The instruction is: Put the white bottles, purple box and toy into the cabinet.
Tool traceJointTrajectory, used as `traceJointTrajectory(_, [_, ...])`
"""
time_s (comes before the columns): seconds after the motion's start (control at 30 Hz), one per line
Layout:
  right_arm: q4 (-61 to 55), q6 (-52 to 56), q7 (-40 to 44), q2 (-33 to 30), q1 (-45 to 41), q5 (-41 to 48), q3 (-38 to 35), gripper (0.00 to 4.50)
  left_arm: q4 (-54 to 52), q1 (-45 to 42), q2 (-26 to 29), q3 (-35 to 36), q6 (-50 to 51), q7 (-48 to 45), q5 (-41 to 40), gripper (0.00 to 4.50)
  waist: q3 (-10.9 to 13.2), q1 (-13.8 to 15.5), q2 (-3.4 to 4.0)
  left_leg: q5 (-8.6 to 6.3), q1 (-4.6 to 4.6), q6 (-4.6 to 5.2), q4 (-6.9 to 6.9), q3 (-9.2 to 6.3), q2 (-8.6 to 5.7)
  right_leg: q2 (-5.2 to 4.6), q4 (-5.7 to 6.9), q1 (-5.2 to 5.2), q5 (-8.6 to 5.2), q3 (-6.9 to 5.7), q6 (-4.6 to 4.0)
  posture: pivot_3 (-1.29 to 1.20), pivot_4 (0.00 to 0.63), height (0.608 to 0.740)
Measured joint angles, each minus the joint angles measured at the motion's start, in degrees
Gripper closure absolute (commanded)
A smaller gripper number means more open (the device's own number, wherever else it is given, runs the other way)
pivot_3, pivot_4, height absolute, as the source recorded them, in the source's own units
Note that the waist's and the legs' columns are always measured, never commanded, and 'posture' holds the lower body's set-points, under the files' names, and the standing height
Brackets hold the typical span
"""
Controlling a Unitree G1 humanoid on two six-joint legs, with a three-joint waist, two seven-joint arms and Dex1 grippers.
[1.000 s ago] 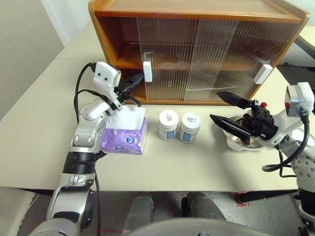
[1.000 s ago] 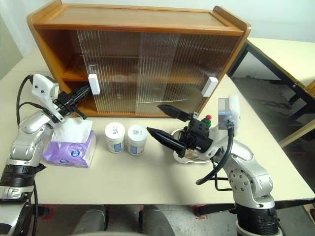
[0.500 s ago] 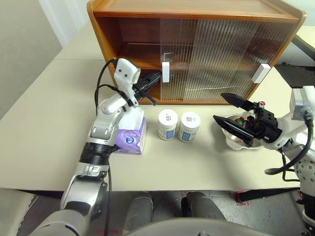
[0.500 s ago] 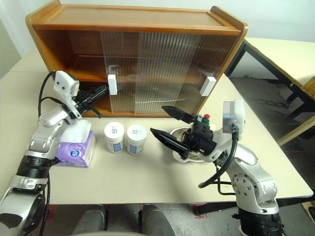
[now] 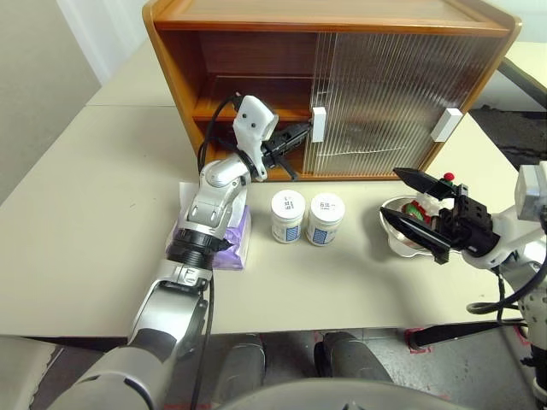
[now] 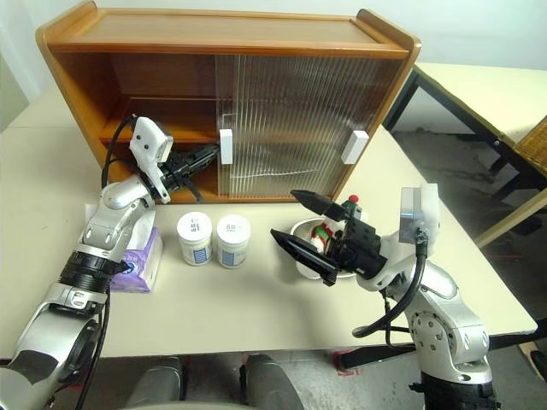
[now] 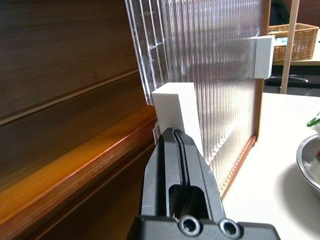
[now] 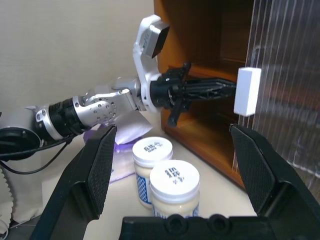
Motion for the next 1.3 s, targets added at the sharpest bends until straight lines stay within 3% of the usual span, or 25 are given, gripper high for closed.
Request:
traceJointTrajectory(0.2, [2.01,-2.45,2.65,0.12,1.35,-0.89,0.0,0.0,0.16,-0.51,0.8,0.14,0.02,-0.04,0.48,4.42,0.0,-0.13,0.0,-0.13,-0.13,0.22,0.4,0.01,-0.06,-0.04,-0.03,0.04,0.08,0.05,0.09,-0.17,0.043,0.74])
traceJointTrajectory(0.3, [2.79,-3.41,3.84,0.14,1.32,-1.09,0.04,0.0,-3.17,0.21,3.15,1.51,2.48,-0.87,-1.01,3.83,-0.01,-0.49,0.02,-0.12,-0.12,0.22,0.36,0.02,-0.05,0.0,-0.02,0.03,0.1,0.04,0.06,-0.16,0.048,0.74])
traceJointTrajectory(0.47, [4.32,-3.81,4.75,0.02,0.83,-1.31,0.34,0.0,-13.27,4.91,13.36,4.48,12.06,-6.99,-6.06,2.16,-0.06,-1.14,0.15,-0.12,-0.11,0.21,0.23,0.03,-0.02,0.06,0.02,-0.04,0.1,0.01,-0.13,-0.13,0.053,0.74])
traceJointTrajectory(0.67, [4.37,-1.88,4.78,-1.1,-2.99,-1.09,1.18,0.0,-25.56,9.98,27.97,11.45,30.52,-11.1,-13.87,0.08,-0.07,-0.65,0.17,-0.12,-0.21,0.2,0.19,0.03,-0.02,0.02,0.04,-0.21,0.31,0.0,-0.67,-0.09,0.059,0.74])
traceJointTrajectory(0.83, [4.76,-0.38,5.02,-1.5,-5.25,-0.94,2.1,0.0,-33.53,18.37,40.3,17.37,49.43,-11.58,-19.11,0.03,-0.07,-0.19,0.17,-0.13,-0.32,0.08,-0.11,0.01,0.12,0.01,0.08,-0.59,0.27,0.04,-1.0,-0.07,0.06,0.74])
traceJointTrajectory(0.93, [5.67,-0.3,5.53,-1.53,-5.64,-1.03,2.45,0.0,-35.67,23.99,44.63,21.49,57.89,-11.7,-21.86,0.03,-0.07,0.29,0.16,0.02,-0.34,-0.19,-0.56,0.01,0.16,-0.02,0.09,-0.87,0.27,0.18,-1.16,-0.07,0.062,0.74])
traceJointTrajectory(1.3, [6.56,-1.6,11.3,-2.26,-6.41,-2.51,4.08,0.0,-36.29,33.53,45.45,24.74,67.06,-9.59,-25.33,0.03,-0.09,1.14,0.19,0.19,-0.49,-0.55,-0.82,0.06,0.43,0.2,0.24,-1.49,0.52,0.8,-1.69,-0.07,0.063,0.74])
